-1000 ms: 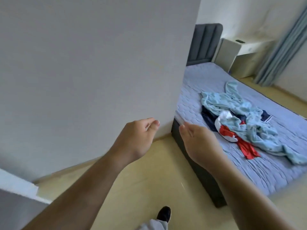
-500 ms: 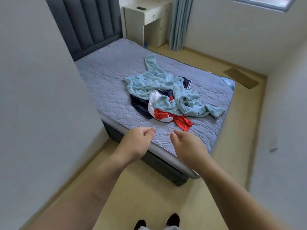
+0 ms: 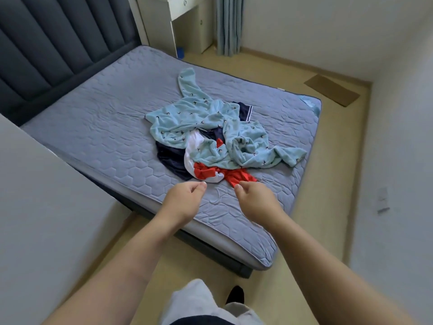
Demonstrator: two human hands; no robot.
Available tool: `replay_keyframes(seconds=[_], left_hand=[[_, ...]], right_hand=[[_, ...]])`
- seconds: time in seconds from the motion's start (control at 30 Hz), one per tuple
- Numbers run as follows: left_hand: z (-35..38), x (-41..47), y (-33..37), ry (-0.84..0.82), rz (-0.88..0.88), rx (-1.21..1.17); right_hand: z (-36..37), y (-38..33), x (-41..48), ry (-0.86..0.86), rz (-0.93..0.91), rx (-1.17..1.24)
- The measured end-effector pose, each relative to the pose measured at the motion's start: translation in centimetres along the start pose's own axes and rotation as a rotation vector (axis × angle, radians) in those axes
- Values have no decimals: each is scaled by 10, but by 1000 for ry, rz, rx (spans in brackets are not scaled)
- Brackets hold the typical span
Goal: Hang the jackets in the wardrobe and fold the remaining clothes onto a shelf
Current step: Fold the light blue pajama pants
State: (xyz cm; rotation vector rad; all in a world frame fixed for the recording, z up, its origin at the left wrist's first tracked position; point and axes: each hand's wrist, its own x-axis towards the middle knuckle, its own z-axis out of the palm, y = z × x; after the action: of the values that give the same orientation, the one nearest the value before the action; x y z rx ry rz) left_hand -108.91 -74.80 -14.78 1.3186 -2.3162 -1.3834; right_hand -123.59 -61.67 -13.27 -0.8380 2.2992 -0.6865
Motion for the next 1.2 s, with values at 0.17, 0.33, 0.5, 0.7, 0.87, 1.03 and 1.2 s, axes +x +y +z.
replay_keyframes(seconds=[0.17,0.33,0.5,0.7,0.87,1.03,1.2], left_hand=[[22,73,4,-70,-50,-12],[43,146,12,-126,-20,-12],[72,209,37,-178,-45,14],[139,294,52,-272,-146,11],[218,389,48,-211,-346,4],[299,501,35,-185,-573,3],[366,603,-6,-86,-702,64]], right_hand=[[-15,7,65,-52,61,-10],[-41,18,114,-24,140,-41],[-72,42,166,-7,213,-35],[-94,104,274,-98,260,-28],[-90,180,407,-292,262,-70],[-73,248,541,-520,202,-146],[-41,308,629,-581,186,-138]])
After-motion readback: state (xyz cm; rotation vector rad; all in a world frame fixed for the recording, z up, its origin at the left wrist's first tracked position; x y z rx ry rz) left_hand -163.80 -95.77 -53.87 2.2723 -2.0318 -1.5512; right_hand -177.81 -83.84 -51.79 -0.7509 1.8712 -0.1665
